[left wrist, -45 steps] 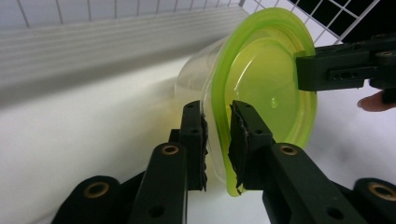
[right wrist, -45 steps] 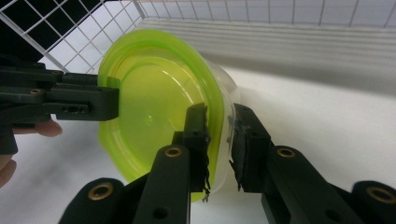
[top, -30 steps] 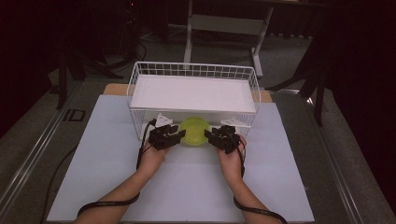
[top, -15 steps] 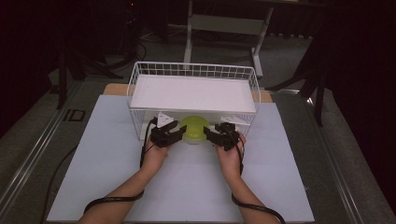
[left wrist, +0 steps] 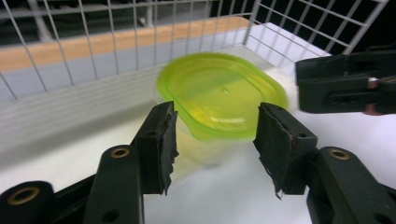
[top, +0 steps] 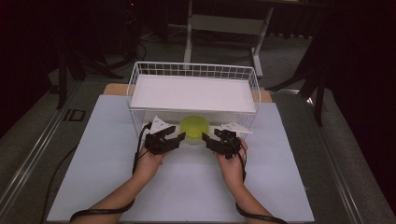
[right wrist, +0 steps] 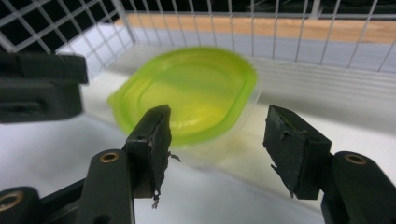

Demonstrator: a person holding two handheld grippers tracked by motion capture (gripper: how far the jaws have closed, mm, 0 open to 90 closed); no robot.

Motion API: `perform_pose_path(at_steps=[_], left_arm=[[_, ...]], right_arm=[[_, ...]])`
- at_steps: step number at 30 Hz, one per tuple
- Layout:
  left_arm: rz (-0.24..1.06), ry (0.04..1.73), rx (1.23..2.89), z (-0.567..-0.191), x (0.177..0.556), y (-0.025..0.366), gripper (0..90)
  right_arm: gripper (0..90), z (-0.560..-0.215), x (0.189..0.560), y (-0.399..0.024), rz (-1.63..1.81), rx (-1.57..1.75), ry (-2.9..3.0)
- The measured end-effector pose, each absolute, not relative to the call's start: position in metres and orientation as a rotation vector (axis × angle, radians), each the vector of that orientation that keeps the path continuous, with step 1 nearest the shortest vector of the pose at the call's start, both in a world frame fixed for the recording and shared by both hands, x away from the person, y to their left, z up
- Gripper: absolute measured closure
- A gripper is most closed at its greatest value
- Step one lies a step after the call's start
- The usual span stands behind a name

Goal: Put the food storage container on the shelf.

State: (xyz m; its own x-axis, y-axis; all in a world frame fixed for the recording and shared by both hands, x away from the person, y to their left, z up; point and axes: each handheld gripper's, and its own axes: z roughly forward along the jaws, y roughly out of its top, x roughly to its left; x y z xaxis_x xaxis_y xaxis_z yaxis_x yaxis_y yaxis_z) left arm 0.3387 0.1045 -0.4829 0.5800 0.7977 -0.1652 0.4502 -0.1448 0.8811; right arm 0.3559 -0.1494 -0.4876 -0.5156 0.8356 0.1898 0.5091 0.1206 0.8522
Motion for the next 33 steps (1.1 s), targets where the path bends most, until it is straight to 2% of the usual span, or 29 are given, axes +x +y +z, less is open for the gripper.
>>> perform_pose_path(at_steps=[3, 10, 12, 16, 19, 21, 23, 25, 27, 33], left_arm=[[0.42, 1.01, 1.788, -0.481, 0.328, 0.109, 43.7], [0.356, 1.011, 1.777, -0.483, 0.308, 0.123, 43.3], [0.344, 1.02, 1.786, -0.486, 0.303, 0.126, 38.9], [0.349, 1.019, 1.797, -0.491, 0.292, 0.132, 38.1], [0.345, 1.02, 1.792, -0.491, 0.285, 0.136, 36.4], [0.322, 1.016, 1.794, -0.493, 0.282, 0.139, 31.1], [0.312, 0.99, 1.801, -0.495, 0.277, 0.141, 22.0], [0.356, 1.005, 1.808, -0.497, 0.273, 0.14, 21.9], [0.337, 1.002, 1.792, -0.498, 0.271, 0.14, 21.8], [0.34, 0.974, 1.815, -0.504, 0.267, 0.136, 15.1]], right_arm=[[40.9, -0.488, 0.349, -0.15, 1.347, 1.298, 2.07], [43.8, -0.492, 0.338, -0.153, 1.341, 1.307, 2.09], [47.1, -0.494, 0.336, -0.152, 1.333, 1.309, 2.101], [53.3, -0.498, 0.334, -0.151, 1.307, 1.318, 2.117], [63.0, -0.5, 0.333, -0.149, 1.287, 1.309, 2.149], [71.8, -0.501, 0.332, -0.147, 1.281, 1.299, 2.172], [77.4, -0.504, 0.334, -0.144, 1.3, 1.303, 2.239], [83.6, -0.507, 0.334, -0.141, 1.274, 1.284, 2.272], [89.5, -0.508, 0.335, -0.138, 1.263, 1.284, 2.288], [89.8, -0.508, 0.341, -0.132, 1.267, 1.309, 2.279]])
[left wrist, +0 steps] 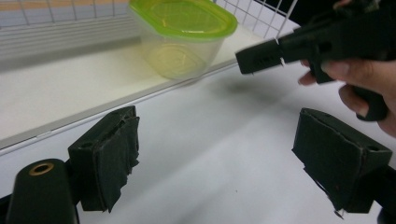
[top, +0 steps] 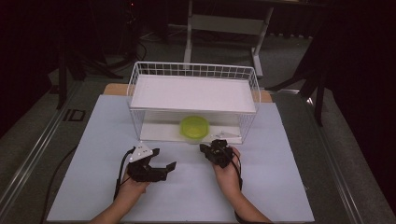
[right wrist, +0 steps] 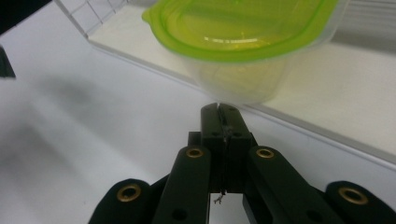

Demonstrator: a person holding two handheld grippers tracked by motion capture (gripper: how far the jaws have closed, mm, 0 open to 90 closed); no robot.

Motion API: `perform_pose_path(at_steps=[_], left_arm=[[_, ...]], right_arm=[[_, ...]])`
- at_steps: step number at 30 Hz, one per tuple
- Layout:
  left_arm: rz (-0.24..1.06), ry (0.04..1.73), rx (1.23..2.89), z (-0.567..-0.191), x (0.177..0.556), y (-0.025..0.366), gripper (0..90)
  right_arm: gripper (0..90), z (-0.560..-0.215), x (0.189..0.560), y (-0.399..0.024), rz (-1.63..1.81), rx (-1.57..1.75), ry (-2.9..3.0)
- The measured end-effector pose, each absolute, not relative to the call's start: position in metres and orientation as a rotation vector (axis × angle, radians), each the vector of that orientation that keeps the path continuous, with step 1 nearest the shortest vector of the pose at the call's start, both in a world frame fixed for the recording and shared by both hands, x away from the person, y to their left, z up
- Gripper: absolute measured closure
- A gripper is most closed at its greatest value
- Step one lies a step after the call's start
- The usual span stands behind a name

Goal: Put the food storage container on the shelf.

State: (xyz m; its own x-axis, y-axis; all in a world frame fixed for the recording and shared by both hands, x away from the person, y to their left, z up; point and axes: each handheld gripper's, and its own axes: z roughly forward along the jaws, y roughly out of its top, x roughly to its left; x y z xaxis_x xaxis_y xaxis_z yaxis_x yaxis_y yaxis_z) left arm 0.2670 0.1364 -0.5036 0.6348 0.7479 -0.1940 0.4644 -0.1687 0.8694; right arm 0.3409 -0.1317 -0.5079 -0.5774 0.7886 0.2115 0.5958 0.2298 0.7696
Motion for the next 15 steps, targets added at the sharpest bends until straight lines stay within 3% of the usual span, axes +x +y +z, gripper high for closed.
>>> perform_pose_path(at_steps=[3, 15], left_arm=[[0.397, 0.93, 1.844, -0.507, 0.265, 0.134, 1.1], [0.363, 0.942, 1.834, -0.515, 0.268, 0.136, 1.1]], right_arm=[[89.8, -0.508, 0.344, -0.129, 1.268, 1.31, 2.272], [89.9, -0.51, 0.357, -0.119, 1.267, 1.336, 2.254]])
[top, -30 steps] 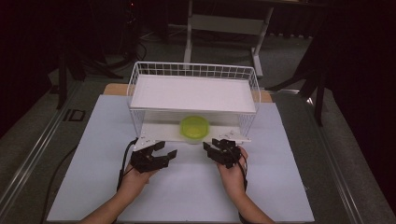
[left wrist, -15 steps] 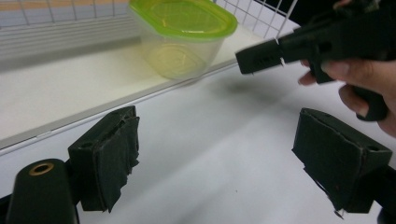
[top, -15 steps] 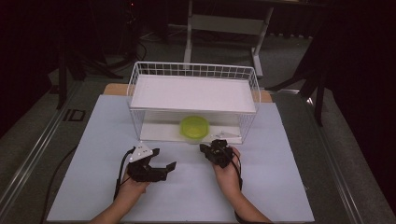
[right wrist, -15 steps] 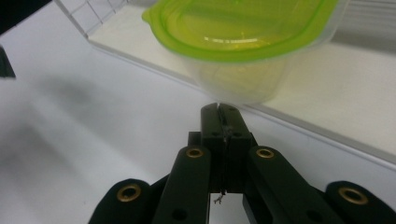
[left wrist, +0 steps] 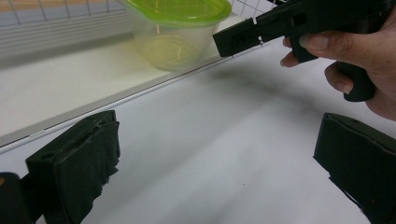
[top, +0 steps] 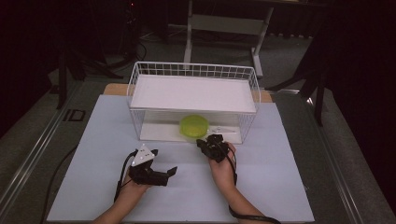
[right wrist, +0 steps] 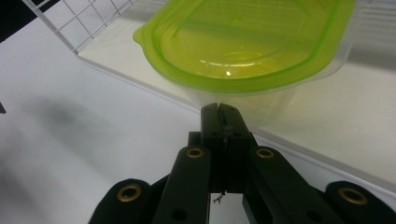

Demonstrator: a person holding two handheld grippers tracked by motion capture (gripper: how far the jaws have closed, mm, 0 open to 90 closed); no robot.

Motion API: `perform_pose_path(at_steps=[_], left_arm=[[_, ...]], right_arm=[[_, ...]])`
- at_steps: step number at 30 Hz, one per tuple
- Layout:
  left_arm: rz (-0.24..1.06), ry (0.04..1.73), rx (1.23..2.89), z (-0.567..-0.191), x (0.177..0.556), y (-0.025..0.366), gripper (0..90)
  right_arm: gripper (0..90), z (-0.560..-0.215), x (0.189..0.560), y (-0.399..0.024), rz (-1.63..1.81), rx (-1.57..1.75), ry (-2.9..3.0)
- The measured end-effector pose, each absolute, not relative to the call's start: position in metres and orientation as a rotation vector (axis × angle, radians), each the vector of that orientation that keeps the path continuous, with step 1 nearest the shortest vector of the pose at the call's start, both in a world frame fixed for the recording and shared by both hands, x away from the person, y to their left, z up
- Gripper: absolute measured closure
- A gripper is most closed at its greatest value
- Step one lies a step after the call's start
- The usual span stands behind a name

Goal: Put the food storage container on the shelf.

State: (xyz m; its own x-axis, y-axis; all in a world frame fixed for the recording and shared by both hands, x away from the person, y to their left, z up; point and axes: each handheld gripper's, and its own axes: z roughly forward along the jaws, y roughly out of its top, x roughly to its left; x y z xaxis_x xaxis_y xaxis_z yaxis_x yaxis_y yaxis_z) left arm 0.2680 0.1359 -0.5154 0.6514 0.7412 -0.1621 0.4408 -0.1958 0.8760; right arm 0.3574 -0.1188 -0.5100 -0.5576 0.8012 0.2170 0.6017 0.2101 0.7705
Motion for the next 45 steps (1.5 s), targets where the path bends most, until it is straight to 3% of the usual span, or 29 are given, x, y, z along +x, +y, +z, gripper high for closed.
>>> perform_pose_path(at_steps=[23, 31, 35, 42, 43, 45], left_arm=[[0.365, 0.91, 1.798, -0.514, 0.269, 0.14, 1.2], [0.357, 0.913, 1.793, -0.514, 0.271, 0.144, 1.2], [0.359, 0.875, 1.77, -0.509, 0.272, 0.148, 1.1], [0.32, 0.858, 1.791, -0.51, 0.272, 0.146, 1.2], [0.32, 0.858, 1.791, -0.51, 0.272, 0.146, 1.2], [0.315, 0.847, 1.792, -0.508, 0.271, 0.144, 1.1]], right_arm=[[89.5, -0.514, 0.393, -0.098, 1.268, 1.397, 2.21], [84.9, -0.517, 0.383, -0.1, 1.267, 1.374, 2.219], [68.2, -0.517, 0.363, -0.107, 1.3, 1.339, 2.227], [45.4, -0.511, 0.343, -0.118, 1.34, 1.301, 2.245], [45.4, -0.511, 0.343, -0.118, 1.34, 1.301, 2.245], [35.8, -0.506, 0.335, -0.125, 1.386, 1.28, 2.231]])
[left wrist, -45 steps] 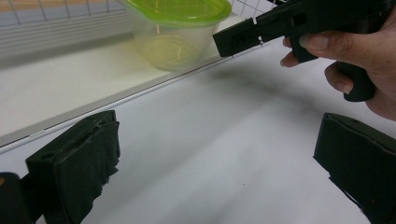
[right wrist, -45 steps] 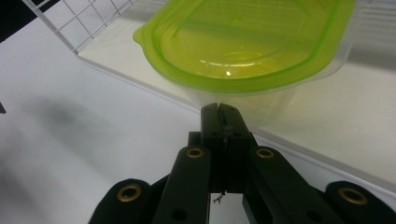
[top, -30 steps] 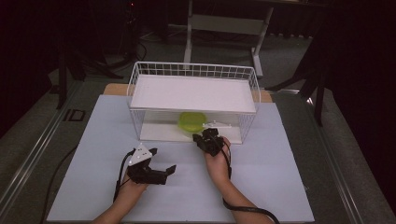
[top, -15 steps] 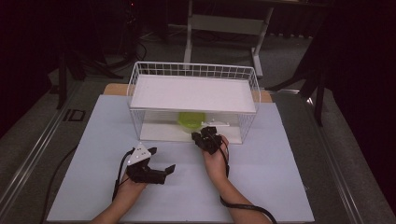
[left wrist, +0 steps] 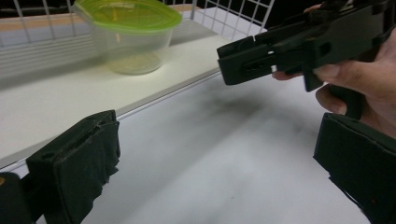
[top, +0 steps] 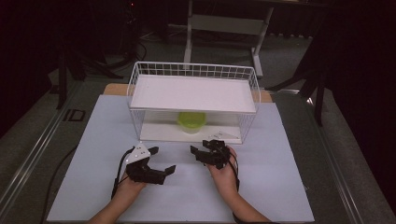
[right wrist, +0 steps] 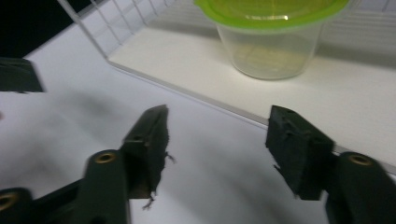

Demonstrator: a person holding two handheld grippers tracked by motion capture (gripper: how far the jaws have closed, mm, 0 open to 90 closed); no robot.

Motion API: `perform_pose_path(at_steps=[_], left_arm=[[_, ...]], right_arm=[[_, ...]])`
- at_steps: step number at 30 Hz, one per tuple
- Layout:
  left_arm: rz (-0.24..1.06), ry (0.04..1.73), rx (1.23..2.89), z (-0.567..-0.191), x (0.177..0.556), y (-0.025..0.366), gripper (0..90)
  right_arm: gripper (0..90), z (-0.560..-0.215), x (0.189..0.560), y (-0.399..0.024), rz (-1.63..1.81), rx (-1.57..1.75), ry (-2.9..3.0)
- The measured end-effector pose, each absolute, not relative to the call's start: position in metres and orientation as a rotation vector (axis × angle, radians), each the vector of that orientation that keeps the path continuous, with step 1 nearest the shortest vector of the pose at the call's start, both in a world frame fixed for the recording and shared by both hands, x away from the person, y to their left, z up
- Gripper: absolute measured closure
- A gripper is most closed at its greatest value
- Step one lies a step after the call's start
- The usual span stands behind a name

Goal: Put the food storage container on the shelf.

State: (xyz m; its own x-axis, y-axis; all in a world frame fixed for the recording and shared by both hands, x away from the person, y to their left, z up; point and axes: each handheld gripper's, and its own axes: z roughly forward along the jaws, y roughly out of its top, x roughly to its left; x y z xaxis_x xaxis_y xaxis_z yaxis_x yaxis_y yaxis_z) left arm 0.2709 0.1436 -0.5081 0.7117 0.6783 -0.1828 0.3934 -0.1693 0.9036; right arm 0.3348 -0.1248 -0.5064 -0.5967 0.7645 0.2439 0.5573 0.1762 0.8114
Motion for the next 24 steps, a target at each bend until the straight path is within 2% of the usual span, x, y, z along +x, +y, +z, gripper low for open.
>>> perform_pose_path(at_steps=[2, 8, 24], left_arm=[[0.313, 0.838, 1.793, -0.506, 0.269, 0.143, 1.1], [0.294, 0.816, 1.799, -0.5, 0.264, 0.142, 1.2], [0.235, 0.811, 1.788, -0.495, 0.25, 0.161, 1.2]], right_arm=[[28.9, -0.505, 0.33, -0.129, 1.422, 1.268, 2.245], [21.5, -0.5, 0.315, -0.141, 1.492, 1.23, 2.254], [19.9, -0.489, 0.278, -0.173, 1.451, 1.081, 2.255]])
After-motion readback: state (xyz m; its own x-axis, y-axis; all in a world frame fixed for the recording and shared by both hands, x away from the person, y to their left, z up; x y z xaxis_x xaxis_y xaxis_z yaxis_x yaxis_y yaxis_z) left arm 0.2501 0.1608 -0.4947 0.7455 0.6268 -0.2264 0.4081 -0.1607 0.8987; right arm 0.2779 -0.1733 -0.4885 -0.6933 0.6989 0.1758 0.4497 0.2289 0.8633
